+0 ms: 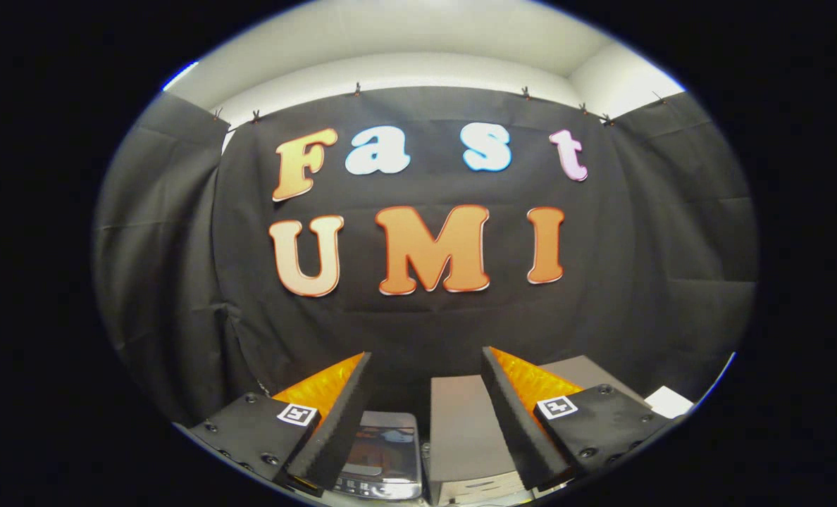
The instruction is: Put the clothes into the washing machine and then close the washing machine lid.
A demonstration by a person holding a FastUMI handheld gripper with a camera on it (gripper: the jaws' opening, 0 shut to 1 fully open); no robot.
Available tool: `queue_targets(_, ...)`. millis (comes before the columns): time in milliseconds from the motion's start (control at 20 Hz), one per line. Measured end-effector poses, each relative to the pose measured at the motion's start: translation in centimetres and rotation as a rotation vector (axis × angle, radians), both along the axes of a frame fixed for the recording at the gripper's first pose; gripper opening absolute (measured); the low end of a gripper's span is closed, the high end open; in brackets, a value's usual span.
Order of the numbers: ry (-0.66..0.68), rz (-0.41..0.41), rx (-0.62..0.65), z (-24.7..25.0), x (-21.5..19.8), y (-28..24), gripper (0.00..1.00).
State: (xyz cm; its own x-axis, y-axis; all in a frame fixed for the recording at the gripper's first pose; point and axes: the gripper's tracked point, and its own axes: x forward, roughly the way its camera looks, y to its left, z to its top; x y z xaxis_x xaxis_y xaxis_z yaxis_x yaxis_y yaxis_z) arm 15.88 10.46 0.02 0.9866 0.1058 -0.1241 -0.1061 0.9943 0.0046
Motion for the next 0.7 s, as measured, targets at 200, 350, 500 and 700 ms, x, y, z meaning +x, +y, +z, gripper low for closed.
queue_targets(200, -0.040, -0.028, 0.003, 2.4, -1.9, -5.0, 0.98)
queue_targets(350, -0.055, -0.041, 0.000, 3.4, -2.5, -7.9, 0.98)
queue_targets(500, -0.074, -0.043, 0.006, 4.3, -2.7, -9.7, 0.98)
queue_targets(700, -0.089, -0.037, 0.025, 4.6, -2.8, -10.8, 0.98)
